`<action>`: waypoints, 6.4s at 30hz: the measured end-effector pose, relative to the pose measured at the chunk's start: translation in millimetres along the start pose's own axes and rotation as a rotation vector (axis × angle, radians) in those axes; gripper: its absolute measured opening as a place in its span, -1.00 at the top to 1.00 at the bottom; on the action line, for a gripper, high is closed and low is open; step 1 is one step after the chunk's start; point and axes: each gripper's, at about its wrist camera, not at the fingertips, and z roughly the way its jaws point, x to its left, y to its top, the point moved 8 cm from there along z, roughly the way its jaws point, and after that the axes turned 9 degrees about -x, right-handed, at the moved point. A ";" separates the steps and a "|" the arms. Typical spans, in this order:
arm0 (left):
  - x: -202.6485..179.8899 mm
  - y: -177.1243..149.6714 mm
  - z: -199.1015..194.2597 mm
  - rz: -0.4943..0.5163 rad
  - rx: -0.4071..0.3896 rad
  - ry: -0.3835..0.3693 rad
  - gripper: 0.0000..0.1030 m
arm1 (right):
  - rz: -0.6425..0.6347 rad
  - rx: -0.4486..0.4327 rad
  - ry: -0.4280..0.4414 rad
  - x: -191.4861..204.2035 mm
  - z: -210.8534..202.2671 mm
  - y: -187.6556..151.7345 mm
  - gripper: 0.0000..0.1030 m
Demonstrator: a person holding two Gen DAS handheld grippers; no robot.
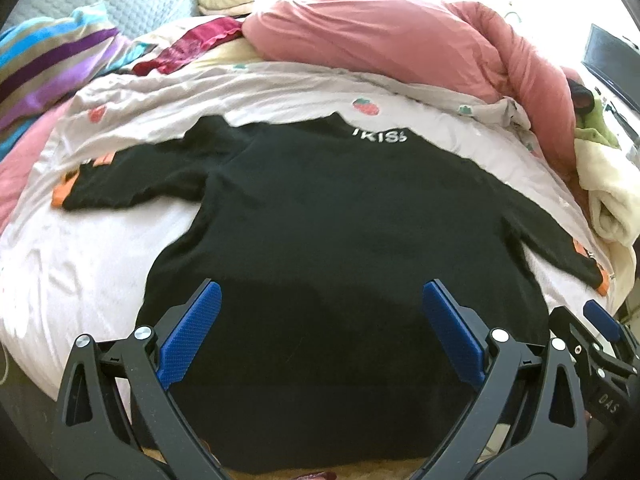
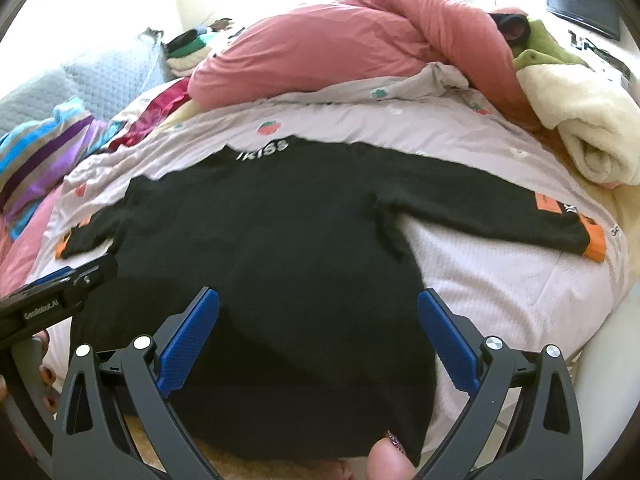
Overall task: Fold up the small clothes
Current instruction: 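Move the right tool to the orange sleeve cuff and grasp it, then lift the sleeve with the right tool and carry it across the shirt body, then lay the cuff on the shirt body and open the right tool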
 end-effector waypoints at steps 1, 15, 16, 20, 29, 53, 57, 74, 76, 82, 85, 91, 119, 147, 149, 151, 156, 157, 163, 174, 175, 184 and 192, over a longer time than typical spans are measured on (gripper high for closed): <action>-4.8 5.0 2.6 0.007 -0.003 -0.006 -0.84 | 0.006 -0.004 -0.004 -4.2 1.2 3.0 -0.92; -55.7 29.8 34.0 0.074 0.023 -0.074 -0.84 | 0.095 -0.046 -0.125 -75.0 17.5 35.2 -0.92; -58.7 31.2 35.8 0.078 0.025 -0.077 -0.84 | 0.100 -0.048 -0.133 -79.8 18.5 36.0 -0.92; -78.5 37.6 43.3 0.100 0.025 -0.107 -0.84 | 0.130 -0.042 -0.172 -102.8 24.4 37.2 -0.92; -123.8 40.1 66.6 0.144 0.062 -0.179 -0.84 | 0.193 -0.020 -0.247 -148.6 36.7 33.5 -0.92; -206.6 23.8 122.2 0.262 0.179 -0.302 -0.84 | 0.458 0.057 -0.448 -278.9 48.5 1.3 -0.92; -217.0 18.8 129.3 0.276 0.194 -0.324 -0.84 | 0.503 0.070 -0.463 -293.7 54.8 -2.5 -0.92; -243.7 13.0 153.4 0.270 0.252 -0.398 -0.84 | 0.584 0.020 -0.457 -329.1 82.8 14.7 -0.92; -244.8 12.7 156.8 0.269 0.258 -0.401 -0.84 | 0.586 0.003 -0.452 -330.1 82.3 18.3 -0.83; -246.8 12.6 162.2 0.263 0.267 -0.409 -0.84 | 0.570 -0.009 -0.460 -335.1 82.8 23.2 0.02; -247.0 12.6 163.2 0.259 0.270 -0.412 -0.84 | 0.555 -0.013 -0.438 -333.3 82.4 24.6 0.38; -246.8 12.8 165.2 0.259 0.268 -0.418 -0.84 | 0.522 -0.054 -0.404 -324.4 75.4 35.7 0.61; -187.9 59.8 126.0 0.181 0.160 -0.420 -0.84 | 0.308 -0.151 -0.142 -190.0 77.0 126.9 0.65; 1.2 91.5 116.9 -0.053 0.098 -0.201 -0.84 | 0.088 -0.049 0.217 33.7 134.8 155.7 0.65; 12.6 90.9 115.3 -0.082 0.099 -0.197 -0.84 | 0.063 -0.035 0.229 50.6 143.6 151.3 0.65; 26.2 90.7 113.7 -0.116 0.099 -0.188 -0.84 | 0.040 -0.027 0.234 61.5 150.4 146.6 0.63; 50.5 88.5 110.3 -0.169 0.100 -0.172 -0.84 | 0.009 0.027 0.250 87.5 174.3 129.2 0.53; 53.4 88.1 110.0 -0.177 0.103 -0.171 -0.84 | 0.008 0.036 0.254 91.0 176.7 126.1 0.50; 55.5 81.1 113.1 -0.199 0.122 -0.190 -0.84 | 0.011 0.057 0.333 104.3 171.6 116.8 0.18; 8.0 52.4 135.5 -0.228 0.236 -0.332 -0.56 | -0.008 0.043 0.200 40.1 156.7 112.8 0.17; 2.2 48.9 138.6 -0.231 0.251 -0.340 -0.37 | -0.001 0.048 0.191 33.4 155.9 110.4 0.17; -20.5 39.6 163.0 -0.215 0.277 -0.310 0.74 | 0.035 0.065 0.129 -8.8 147.5 100.0 0.17; -18.0 68.7 148.5 -0.175 0.182 -0.329 1.00 | 0.075 0.061 0.073 -41.0 141.0 98.4 0.17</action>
